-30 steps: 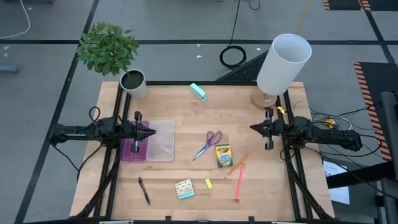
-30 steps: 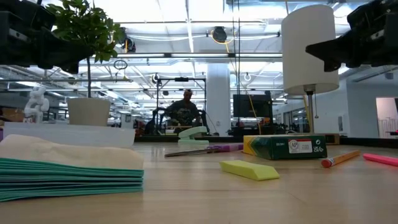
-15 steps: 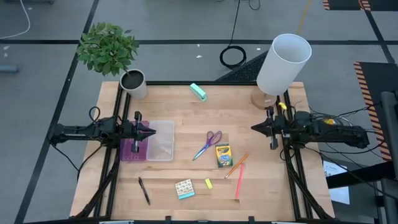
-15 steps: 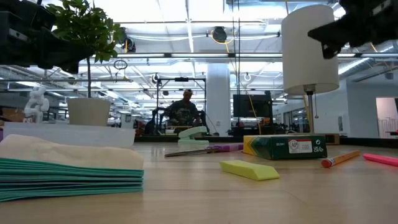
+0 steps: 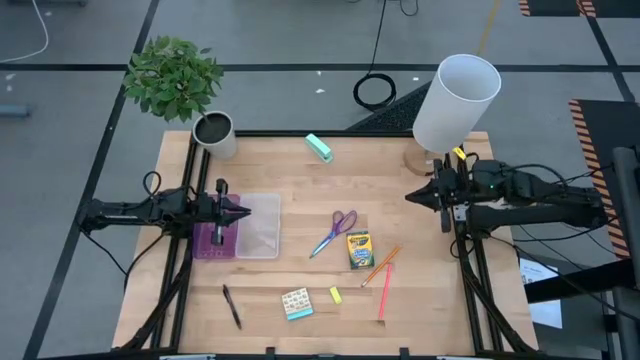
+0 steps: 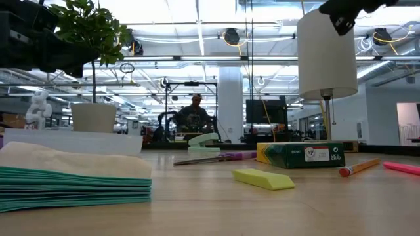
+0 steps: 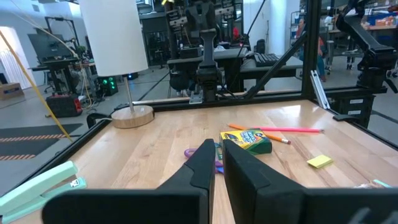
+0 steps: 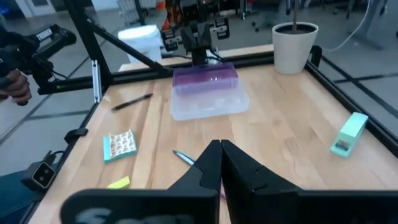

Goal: Pack school essentials
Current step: Put the orange pencil into the purple supply box

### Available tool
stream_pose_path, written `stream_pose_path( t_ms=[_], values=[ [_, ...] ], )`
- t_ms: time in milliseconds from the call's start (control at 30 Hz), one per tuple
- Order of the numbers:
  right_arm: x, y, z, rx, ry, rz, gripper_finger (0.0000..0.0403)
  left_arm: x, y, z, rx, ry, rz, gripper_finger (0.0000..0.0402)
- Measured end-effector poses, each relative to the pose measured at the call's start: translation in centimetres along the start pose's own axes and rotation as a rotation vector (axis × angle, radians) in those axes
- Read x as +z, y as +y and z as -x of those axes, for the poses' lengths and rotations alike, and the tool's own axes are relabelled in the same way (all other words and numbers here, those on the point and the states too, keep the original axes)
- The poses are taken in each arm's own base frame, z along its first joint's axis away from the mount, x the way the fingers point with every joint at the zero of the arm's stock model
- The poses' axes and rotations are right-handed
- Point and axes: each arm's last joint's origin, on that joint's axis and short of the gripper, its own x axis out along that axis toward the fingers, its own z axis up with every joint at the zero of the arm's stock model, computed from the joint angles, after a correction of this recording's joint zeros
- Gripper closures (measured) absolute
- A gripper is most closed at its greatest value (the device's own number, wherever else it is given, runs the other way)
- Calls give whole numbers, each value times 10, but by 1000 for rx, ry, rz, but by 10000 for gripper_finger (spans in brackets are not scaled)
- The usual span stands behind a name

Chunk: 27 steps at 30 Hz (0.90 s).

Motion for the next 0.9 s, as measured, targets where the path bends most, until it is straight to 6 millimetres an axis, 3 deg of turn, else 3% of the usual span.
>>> stream_pose_path(
  t_ms=[500,800,900],
  values=[
    [39,5,0,-31,203,-83,403,0,0,0,0,1,59,366],
    [41,4,-9,-47,269,-121,403,1,0,0,-1,3,84,366],
    [40,4,-14,-51,286,-120,403,10,1,1,8,-3,84,366]
  ],
)
